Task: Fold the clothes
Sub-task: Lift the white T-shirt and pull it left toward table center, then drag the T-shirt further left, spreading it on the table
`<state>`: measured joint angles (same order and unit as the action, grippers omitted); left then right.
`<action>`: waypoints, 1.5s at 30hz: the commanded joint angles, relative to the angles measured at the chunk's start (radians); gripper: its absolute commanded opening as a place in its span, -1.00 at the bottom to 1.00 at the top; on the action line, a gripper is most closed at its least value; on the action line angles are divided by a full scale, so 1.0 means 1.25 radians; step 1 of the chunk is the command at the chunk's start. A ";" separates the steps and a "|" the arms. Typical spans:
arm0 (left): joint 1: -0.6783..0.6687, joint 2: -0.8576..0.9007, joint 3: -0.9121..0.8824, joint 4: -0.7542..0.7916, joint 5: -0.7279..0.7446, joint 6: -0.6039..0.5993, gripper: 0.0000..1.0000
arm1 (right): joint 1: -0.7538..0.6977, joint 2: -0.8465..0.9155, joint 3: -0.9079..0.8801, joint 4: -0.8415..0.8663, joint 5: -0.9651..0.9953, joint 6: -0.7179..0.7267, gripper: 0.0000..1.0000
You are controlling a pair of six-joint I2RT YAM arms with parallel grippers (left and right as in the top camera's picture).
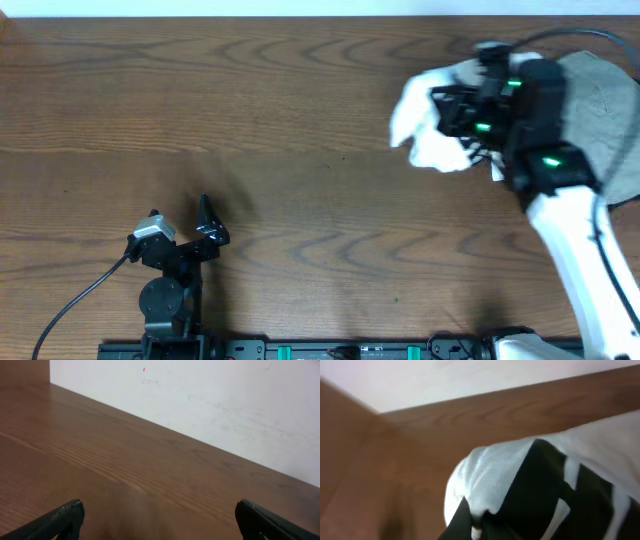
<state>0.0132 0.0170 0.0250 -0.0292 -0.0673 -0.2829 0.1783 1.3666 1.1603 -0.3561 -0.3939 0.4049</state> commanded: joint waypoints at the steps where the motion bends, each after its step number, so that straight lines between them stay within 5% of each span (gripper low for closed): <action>1: 0.006 0.002 -0.017 -0.029 -0.018 0.013 0.96 | 0.097 0.063 0.008 0.048 -0.026 0.067 -0.97; 14: 0.006 0.002 -0.017 -0.029 -0.018 0.013 0.96 | 0.381 0.325 0.008 0.313 -0.026 0.180 -0.98; 16: 0.006 0.002 -0.017 -0.029 -0.018 0.013 0.96 | 0.402 0.337 0.008 0.331 -0.027 0.187 -0.77; 19: 0.006 0.002 -0.017 -0.029 -0.018 0.013 0.96 | 0.420 0.337 0.008 0.331 -0.027 0.181 -0.16; 24: 0.006 0.002 -0.017 -0.029 -0.018 0.013 0.97 | 0.422 0.328 0.010 0.328 -0.050 0.128 -0.16; 28: 0.006 0.002 -0.017 -0.029 -0.018 0.013 0.96 | 0.417 0.281 0.043 0.187 0.060 0.048 -0.07; 32: 0.006 0.002 -0.017 -0.029 -0.018 0.013 0.96 | 0.407 0.218 0.092 -0.005 0.293 0.034 0.29; 35: 0.006 0.002 -0.017 -0.029 -0.018 0.013 0.96 | 0.381 0.179 0.103 -0.111 0.367 0.034 0.36; 39: 0.006 0.002 -0.017 -0.029 -0.018 0.013 0.96 | 0.318 0.179 0.095 -0.204 0.354 0.043 0.37; 45: 0.006 0.002 -0.017 -0.029 -0.018 0.013 0.96 | 0.263 0.243 0.038 -0.147 0.133 0.034 0.27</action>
<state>0.0132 0.0177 0.0250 -0.0292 -0.0673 -0.2829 0.5182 1.6138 1.2446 -0.5636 -0.0834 0.4625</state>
